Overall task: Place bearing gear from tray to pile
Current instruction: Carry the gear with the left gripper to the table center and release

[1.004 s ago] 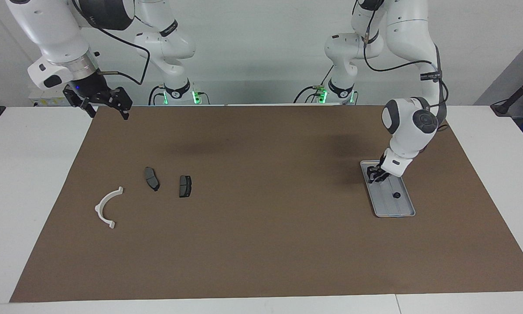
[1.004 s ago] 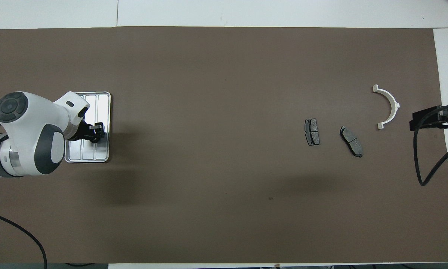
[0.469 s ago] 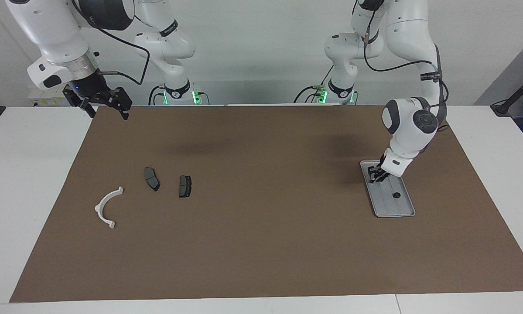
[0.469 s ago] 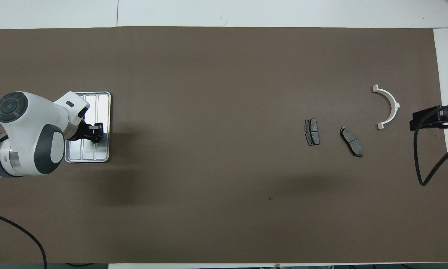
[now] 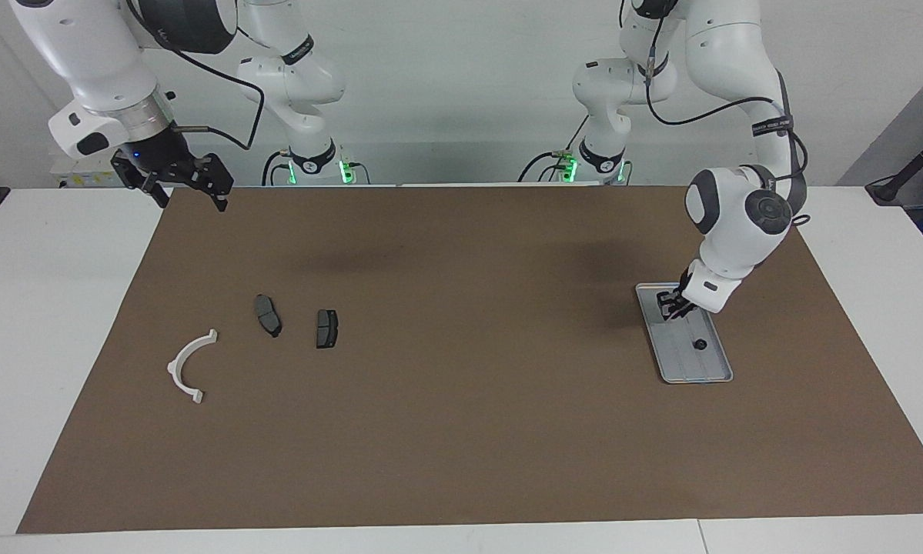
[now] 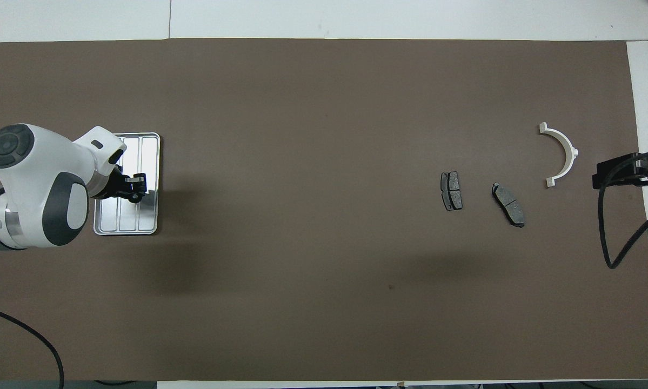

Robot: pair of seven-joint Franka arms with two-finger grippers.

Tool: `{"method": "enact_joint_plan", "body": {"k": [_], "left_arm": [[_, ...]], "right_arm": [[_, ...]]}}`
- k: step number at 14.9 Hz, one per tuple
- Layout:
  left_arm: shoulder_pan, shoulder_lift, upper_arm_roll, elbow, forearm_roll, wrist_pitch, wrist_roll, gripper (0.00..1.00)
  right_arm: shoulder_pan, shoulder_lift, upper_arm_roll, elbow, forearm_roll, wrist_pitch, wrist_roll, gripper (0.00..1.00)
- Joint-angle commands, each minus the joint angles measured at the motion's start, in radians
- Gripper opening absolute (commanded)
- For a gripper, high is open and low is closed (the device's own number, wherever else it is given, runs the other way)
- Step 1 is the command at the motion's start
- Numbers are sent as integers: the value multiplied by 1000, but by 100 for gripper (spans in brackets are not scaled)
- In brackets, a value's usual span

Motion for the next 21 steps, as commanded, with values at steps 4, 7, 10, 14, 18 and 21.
{"method": "enact_joint_plan", "body": {"k": [4,7,10,14,18,21], "left_arm": [[-189,31,5,70,7,-38,-339,22],[-295,48,4,116,-10,-30,-537,22],[-389,71,7,162,-52,-35,-657,23],[-484,178,10,317,-52,-50,-812,23],[-550,306,10,484,-52,-85,-898,23],[-605,392,13,555,-45,-125,-950,23]], "right_arm": [[-16,-3,7,-15,2,9,-31,100],[-16,-3,7,-18,2,21,-31,100],[-18,-3,7,-21,0,25,-36,100],[-24,-3,7,-26,0,28,-42,100],[-24,-4,7,-29,0,42,-47,100],[-25,-3,5,-30,2,42,-54,100]]}}
